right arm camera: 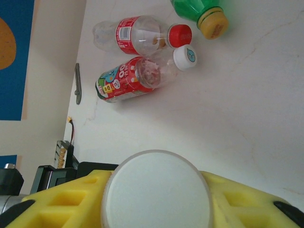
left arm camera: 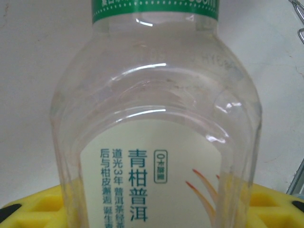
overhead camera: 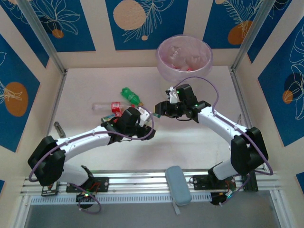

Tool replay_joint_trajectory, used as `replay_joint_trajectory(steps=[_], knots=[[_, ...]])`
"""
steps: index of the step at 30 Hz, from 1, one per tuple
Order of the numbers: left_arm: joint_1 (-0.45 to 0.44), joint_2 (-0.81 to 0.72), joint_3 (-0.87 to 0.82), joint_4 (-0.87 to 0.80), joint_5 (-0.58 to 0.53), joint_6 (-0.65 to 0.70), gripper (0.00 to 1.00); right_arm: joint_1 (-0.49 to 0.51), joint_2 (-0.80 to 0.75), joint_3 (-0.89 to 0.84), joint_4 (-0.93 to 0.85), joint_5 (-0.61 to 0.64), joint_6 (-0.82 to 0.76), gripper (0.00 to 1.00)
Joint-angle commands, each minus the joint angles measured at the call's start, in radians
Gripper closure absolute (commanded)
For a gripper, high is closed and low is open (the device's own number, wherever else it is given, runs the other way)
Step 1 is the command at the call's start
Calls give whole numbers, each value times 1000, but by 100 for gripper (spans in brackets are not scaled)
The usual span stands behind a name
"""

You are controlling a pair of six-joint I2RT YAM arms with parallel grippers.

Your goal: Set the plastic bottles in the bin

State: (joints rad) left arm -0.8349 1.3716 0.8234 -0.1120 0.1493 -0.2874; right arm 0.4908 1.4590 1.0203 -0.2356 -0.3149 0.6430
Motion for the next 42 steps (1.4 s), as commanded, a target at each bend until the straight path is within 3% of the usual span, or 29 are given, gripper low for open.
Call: replay_joint_trajectory(steps=[1,4,7,8,11,12,20,25,33,42], knots=[[-11,-1,33,9,15,14,72,6,0,11,5,9,-5,56],[-10,-3,36,11,12,16,67,6,-7,7,4,18,-6,58],[-10,-9,39,3,9,18,54,4,-13,15,-4,23,-9,62],[-10,-11,37,3,6,16,45,3,-14,18,-7,26,-9,63],[-10,-25,33,1,-6,13,2,2,-26,33,-23,38,-22,64],[-10,-34,27,1,-11,12,0,0,-31,41,-31,45,-30,65],[-3,-201,-24,-113,-127,23,0,-8,-116,255,-234,212,-238,67],[52,-333,-82,-178,-207,4,0,-12,-166,457,-353,361,-389,69],[179,-355,-60,-317,-243,-25,0,-105,-148,709,-306,559,-510,71],[219,-297,-21,-366,-239,-40,1,-255,118,984,-225,713,-573,73]])
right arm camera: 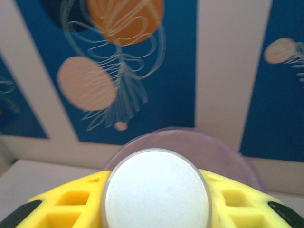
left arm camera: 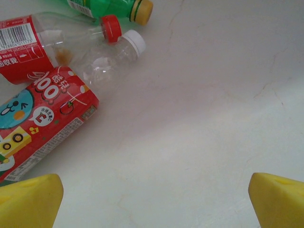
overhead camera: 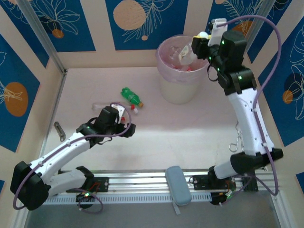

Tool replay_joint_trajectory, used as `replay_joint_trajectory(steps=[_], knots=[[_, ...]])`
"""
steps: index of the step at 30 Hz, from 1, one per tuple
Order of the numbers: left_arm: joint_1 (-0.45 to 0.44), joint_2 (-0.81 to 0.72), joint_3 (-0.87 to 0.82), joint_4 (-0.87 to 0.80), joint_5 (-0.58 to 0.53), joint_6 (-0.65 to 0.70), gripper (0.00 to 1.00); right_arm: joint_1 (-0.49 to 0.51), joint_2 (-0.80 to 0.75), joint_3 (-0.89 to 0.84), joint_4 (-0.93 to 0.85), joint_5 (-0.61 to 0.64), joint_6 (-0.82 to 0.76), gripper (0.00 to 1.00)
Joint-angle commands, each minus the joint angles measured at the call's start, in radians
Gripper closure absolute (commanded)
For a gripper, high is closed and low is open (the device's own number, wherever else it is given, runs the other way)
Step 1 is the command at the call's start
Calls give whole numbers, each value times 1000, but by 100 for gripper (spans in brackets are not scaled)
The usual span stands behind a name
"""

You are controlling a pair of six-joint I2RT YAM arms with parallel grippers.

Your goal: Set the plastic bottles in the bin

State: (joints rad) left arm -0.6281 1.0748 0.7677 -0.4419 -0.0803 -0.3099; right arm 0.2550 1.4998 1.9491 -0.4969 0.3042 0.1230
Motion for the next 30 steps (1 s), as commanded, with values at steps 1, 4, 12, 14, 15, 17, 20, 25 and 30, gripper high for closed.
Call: replay_joint_trajectory(steps=[1,4,12,14,15,17,20,25,30], knots=[[11,-3,29,-31,-4,-21,1,-33,113,82,44,103,-63,73],[12,-16,17,-27,-7,-29,1,-60,219,178,28,124,-80,73],[14,-34,29,-61,-7,-22,2,-92,488,447,-83,132,-107,74],[14,-36,28,-59,-4,-24,2,-95,536,487,-114,129,-104,74],[13,-36,28,-59,-3,-26,2,-98,552,494,-120,126,-102,74],[14,-37,27,-58,2,-27,2,-102,578,497,-127,105,-96,74],[14,-39,27,-61,4,-27,2,-110,622,518,-162,91,-93,74],[13,-34,27,-62,8,-28,3,-121,672,539,-223,49,-82,74],[14,-23,31,-55,16,-30,3,-126,710,544,-260,12,-74,74]])
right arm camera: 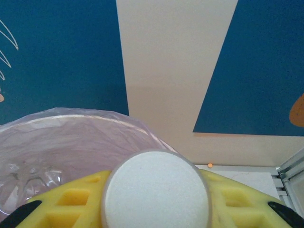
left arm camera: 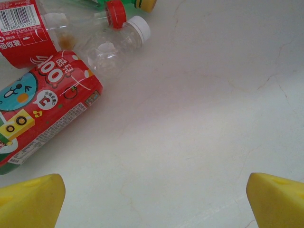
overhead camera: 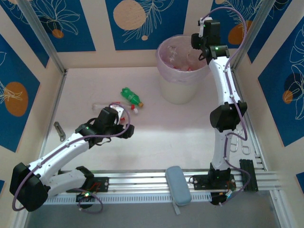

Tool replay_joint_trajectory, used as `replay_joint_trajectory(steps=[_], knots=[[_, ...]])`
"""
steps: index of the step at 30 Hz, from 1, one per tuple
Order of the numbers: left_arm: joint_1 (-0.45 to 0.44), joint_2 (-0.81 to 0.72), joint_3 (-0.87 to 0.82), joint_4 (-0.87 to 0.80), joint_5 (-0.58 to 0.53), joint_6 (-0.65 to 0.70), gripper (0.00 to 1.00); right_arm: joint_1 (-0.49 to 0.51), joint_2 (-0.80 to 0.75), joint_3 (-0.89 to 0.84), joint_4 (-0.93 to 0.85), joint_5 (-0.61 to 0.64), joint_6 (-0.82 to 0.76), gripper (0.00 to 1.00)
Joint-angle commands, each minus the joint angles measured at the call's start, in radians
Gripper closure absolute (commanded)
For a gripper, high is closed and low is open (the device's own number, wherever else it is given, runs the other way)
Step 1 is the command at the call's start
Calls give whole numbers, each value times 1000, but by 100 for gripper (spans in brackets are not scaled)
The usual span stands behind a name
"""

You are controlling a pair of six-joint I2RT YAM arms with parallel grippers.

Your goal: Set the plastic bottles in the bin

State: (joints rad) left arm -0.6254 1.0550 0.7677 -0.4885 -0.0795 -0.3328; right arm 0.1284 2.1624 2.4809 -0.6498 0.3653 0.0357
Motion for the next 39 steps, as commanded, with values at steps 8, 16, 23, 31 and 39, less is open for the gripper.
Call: replay_joint_trajectory(steps=[8,16,23,31,39], knots=[[12,5,27,-7,19,-11,2,-3,91,-12,-120,-89,42,74],[11,1,22,-9,17,-18,2,8,56,38,-126,-72,23,73],[12,15,14,11,23,-22,2,17,-56,5,-102,17,-24,73],[11,44,22,22,26,-8,2,5,-92,-61,-76,75,-77,73],[11,68,35,19,23,2,1,32,7,-12,-84,153,-203,73]])
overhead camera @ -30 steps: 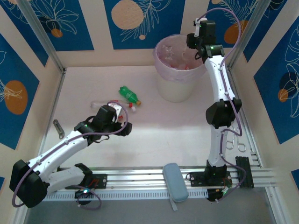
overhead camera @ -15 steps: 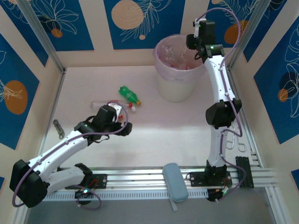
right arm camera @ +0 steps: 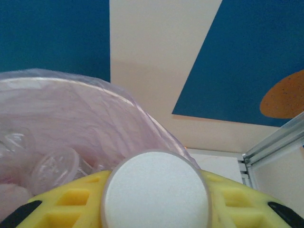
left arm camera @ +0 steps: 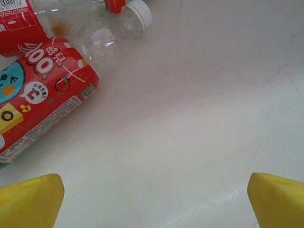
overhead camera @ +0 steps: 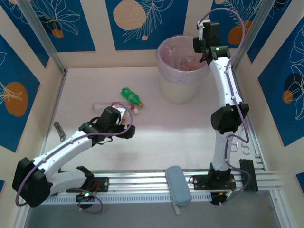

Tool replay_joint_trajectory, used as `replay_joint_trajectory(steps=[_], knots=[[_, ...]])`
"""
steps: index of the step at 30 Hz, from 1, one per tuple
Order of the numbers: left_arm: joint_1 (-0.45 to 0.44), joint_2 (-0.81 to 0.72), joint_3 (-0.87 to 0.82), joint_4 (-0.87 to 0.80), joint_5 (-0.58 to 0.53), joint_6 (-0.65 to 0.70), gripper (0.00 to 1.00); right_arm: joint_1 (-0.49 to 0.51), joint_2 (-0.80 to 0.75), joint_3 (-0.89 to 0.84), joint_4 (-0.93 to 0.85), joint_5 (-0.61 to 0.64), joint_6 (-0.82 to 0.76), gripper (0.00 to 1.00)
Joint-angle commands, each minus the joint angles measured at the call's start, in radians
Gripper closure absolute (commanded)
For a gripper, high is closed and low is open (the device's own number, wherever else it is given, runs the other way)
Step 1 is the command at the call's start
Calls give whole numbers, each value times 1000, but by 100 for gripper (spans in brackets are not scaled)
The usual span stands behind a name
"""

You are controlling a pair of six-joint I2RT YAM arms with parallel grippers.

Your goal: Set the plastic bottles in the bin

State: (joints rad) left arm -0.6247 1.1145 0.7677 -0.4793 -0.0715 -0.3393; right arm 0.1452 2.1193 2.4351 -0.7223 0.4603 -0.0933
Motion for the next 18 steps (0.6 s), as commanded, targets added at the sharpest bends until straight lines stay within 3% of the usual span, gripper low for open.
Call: replay_joint_trajectory(steps=[1,9,18], knots=[[10,10,36,8,15,8,1,20,65,43,-15,64,-83,73],[12,12,47,1,12,11,1,49,133,54,8,32,-102,64],[12,11,52,-8,12,11,1,55,160,96,-37,-36,-37,34]])
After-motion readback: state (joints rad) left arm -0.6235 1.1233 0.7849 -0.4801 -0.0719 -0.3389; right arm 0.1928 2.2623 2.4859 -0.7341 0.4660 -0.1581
